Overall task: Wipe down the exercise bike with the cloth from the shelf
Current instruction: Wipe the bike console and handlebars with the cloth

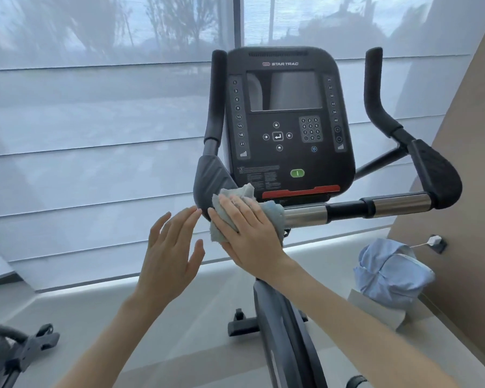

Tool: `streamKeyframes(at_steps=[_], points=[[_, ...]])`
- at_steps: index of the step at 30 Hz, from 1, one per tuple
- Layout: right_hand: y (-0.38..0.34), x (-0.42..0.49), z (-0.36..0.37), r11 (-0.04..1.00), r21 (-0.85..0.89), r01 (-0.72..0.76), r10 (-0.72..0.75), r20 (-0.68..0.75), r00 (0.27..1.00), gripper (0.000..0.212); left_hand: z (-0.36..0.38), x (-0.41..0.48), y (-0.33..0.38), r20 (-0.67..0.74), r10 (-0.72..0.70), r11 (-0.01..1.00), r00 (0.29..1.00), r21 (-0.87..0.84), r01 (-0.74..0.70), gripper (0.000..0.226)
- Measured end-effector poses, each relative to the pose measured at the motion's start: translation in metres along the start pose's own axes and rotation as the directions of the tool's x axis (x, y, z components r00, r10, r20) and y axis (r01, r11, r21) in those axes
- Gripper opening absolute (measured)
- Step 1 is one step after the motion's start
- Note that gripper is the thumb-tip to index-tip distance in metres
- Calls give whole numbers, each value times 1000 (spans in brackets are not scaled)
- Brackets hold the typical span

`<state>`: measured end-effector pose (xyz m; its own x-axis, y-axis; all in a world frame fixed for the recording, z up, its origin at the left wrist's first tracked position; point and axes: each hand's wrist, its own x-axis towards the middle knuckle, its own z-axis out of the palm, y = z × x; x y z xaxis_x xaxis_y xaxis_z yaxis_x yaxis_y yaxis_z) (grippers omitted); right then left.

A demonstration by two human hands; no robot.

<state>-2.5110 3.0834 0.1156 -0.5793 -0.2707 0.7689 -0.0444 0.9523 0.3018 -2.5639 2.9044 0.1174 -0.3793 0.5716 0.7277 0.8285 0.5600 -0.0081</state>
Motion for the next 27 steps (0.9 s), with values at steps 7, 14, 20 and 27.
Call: streamKeyframes(at_steps=[7,14,20,27], points=[[1,46,-12,993,39,112,-116,124,985,36,-3,-8,-39,-39,-62,998,997,-6,62,47],[19,104,-14,806,525,-273,277,72,958,45,3,9,-63,-39,-19,997,999,-79,16,47],[11,144,31,879,143,-454,279,619,734,45,3,22,-83,-47,18,989,999,-147,-25,46],[-1,124,21,960,81,-268,187,525,830,42,7,20,-105,-67,44,973,997,-226,-58,45]])
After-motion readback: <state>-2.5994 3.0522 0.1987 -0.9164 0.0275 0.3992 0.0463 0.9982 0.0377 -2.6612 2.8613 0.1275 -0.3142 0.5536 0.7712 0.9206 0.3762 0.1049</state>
